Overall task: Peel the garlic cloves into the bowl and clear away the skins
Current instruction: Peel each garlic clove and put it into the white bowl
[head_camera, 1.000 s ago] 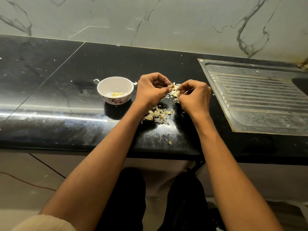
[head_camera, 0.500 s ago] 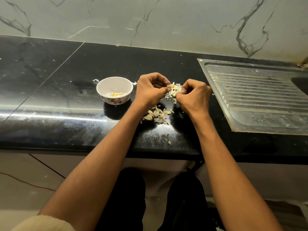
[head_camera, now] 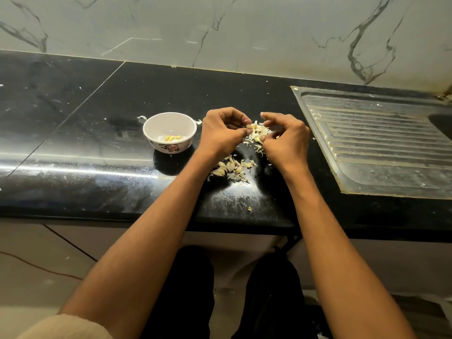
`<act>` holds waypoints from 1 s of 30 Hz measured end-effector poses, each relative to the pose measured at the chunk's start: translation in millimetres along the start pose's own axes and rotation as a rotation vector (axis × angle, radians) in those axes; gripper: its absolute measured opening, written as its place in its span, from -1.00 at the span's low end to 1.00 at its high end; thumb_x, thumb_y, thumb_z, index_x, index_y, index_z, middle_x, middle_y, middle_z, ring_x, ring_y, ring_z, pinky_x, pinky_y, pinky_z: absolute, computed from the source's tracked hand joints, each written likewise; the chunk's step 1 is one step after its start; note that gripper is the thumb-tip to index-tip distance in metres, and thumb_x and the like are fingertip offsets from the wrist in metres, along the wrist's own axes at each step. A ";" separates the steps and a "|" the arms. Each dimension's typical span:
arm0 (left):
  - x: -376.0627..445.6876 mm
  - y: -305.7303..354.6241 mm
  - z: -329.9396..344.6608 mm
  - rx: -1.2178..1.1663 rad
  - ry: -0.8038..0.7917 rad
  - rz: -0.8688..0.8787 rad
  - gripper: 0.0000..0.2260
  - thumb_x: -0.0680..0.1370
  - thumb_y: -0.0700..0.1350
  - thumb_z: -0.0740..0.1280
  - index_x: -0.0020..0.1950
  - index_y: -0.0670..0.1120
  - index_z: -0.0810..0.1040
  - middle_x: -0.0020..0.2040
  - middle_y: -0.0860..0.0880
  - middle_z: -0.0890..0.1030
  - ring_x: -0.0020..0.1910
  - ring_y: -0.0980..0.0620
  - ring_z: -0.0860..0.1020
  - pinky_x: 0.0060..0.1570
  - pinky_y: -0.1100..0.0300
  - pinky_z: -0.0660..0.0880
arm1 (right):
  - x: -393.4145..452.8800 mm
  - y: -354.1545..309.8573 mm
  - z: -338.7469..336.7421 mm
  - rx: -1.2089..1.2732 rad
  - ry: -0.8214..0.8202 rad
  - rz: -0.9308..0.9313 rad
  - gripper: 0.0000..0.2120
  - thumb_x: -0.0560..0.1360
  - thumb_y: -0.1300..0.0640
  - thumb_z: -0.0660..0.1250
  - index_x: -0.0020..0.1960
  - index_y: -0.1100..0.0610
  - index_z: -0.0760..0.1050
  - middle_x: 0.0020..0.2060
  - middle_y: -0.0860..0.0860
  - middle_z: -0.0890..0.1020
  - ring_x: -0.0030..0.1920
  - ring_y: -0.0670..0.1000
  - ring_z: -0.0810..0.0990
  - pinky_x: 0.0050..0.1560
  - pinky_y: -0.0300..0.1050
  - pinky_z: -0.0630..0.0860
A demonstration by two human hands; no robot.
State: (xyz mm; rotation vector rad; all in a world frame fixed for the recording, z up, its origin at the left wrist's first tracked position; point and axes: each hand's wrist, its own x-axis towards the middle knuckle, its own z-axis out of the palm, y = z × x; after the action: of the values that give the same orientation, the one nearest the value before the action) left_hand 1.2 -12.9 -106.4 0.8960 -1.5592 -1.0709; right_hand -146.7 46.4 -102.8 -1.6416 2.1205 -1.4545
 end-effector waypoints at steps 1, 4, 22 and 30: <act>0.0 -0.1 -0.1 0.004 0.001 0.002 -0.81 0.39 -0.39 0.56 -0.17 -0.14 0.66 -0.17 -0.21 0.72 -0.28 0.05 0.63 -0.20 0.10 0.65 | 0.5 -1.1 -0.1 0.039 0.013 0.011 -0.67 0.42 0.22 0.55 0.13 -0.07 0.71 -0.14 -0.14 0.70 -0.20 -0.15 0.67 -0.15 -0.09 0.67; 0.7 -0.9 -0.3 0.010 0.000 0.011 -0.81 0.39 -0.38 0.56 -0.17 -0.12 0.66 -0.18 -0.15 0.72 -0.29 0.09 0.64 -0.18 0.11 0.66 | 0.5 -2.4 0.7 0.098 0.067 0.036 -0.87 0.42 0.11 0.57 -0.03 0.00 0.75 -0.31 -0.13 0.69 -0.30 -0.16 0.66 -0.20 -0.10 0.66; -1.1 -2.3 -0.9 0.010 -0.014 -0.049 -0.43 0.38 -0.41 0.52 0.35 -0.16 0.50 -0.25 -0.08 0.73 -0.26 0.04 0.71 -0.03 0.02 0.68 | -2.3 -8.0 6.7 0.214 -0.062 -0.061 -0.86 0.43 0.16 0.60 -0.18 -0.05 0.70 -0.20 -0.05 0.72 -0.23 -0.06 0.69 -0.19 -0.17 0.64; 0.1 -2.5 -3.4 -0.076 -0.001 -0.077 -0.60 0.43 -0.40 0.53 0.24 -0.22 0.58 -0.12 -0.15 0.74 -0.10 -0.02 0.74 -0.03 0.14 0.66 | 2.1 -8.2 4.4 0.505 -0.059 0.177 -0.93 0.52 0.24 0.53 -0.09 0.21 0.65 -0.25 0.18 0.71 -0.32 0.04 0.67 -0.32 -0.08 0.59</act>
State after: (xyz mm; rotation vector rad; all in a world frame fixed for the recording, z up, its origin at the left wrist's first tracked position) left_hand 4.5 -14.5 -108.4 0.9095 -1.4850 -1.1772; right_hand -139.2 42.3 -98.4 -1.2590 1.6321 -1.6772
